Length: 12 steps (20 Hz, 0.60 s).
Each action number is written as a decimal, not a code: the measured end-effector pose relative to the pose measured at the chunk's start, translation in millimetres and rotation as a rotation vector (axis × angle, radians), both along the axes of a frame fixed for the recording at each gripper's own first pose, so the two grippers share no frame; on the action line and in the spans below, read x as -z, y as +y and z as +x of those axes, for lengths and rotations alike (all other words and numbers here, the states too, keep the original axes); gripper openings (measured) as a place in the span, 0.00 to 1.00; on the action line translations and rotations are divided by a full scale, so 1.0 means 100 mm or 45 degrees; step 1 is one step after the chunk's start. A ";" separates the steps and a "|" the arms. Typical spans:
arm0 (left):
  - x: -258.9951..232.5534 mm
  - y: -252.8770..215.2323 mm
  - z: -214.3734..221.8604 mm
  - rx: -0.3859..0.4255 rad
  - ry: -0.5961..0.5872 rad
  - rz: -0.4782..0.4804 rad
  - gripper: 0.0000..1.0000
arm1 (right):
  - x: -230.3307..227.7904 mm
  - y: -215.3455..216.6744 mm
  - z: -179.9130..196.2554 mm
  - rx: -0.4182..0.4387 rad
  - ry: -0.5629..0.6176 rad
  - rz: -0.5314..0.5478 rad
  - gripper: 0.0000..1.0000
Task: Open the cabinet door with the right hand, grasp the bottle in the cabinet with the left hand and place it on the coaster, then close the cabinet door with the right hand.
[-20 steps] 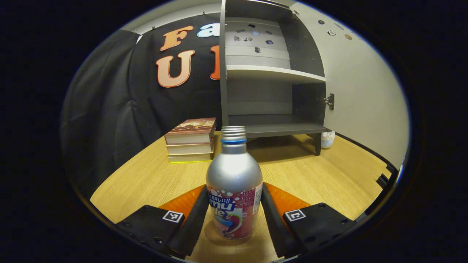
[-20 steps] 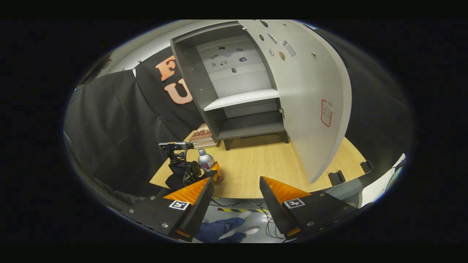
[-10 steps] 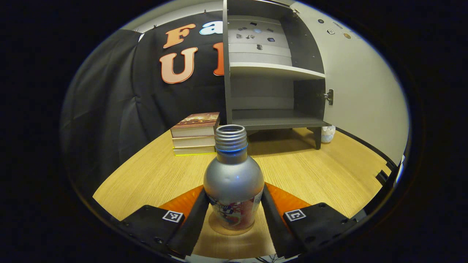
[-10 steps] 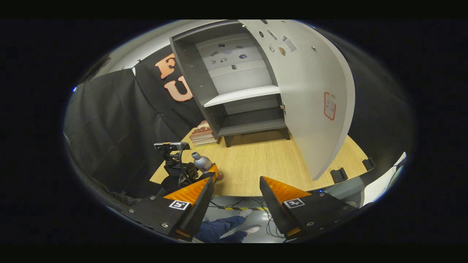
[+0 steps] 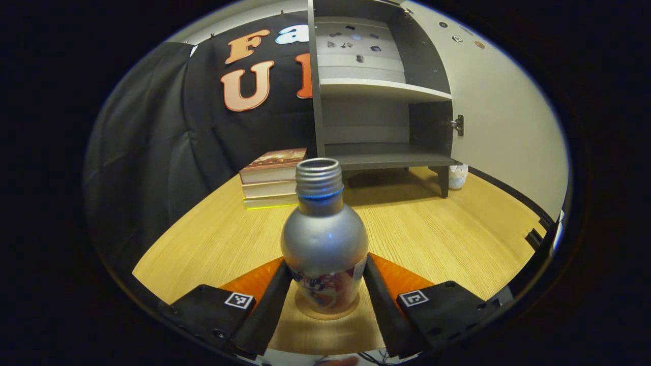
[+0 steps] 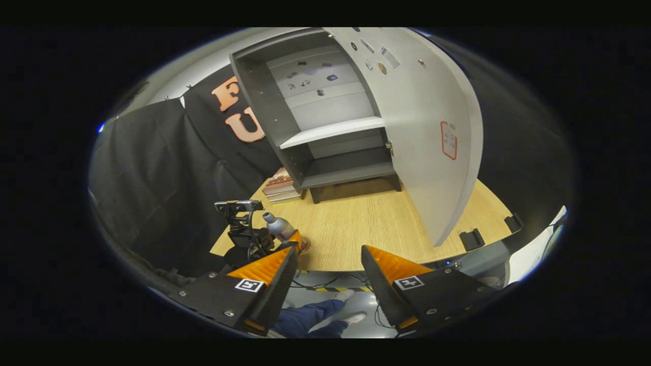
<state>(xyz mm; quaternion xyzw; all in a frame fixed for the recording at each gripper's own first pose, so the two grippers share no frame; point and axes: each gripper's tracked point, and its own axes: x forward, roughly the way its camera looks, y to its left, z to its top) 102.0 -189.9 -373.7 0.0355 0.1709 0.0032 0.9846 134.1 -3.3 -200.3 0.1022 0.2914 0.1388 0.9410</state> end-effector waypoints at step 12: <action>-0.97 -0.05 -0.13 -0.006 -0.179 0.037 0.98 | -0.31 -0.15 -0.04 0.029 -0.130 0.038 0.78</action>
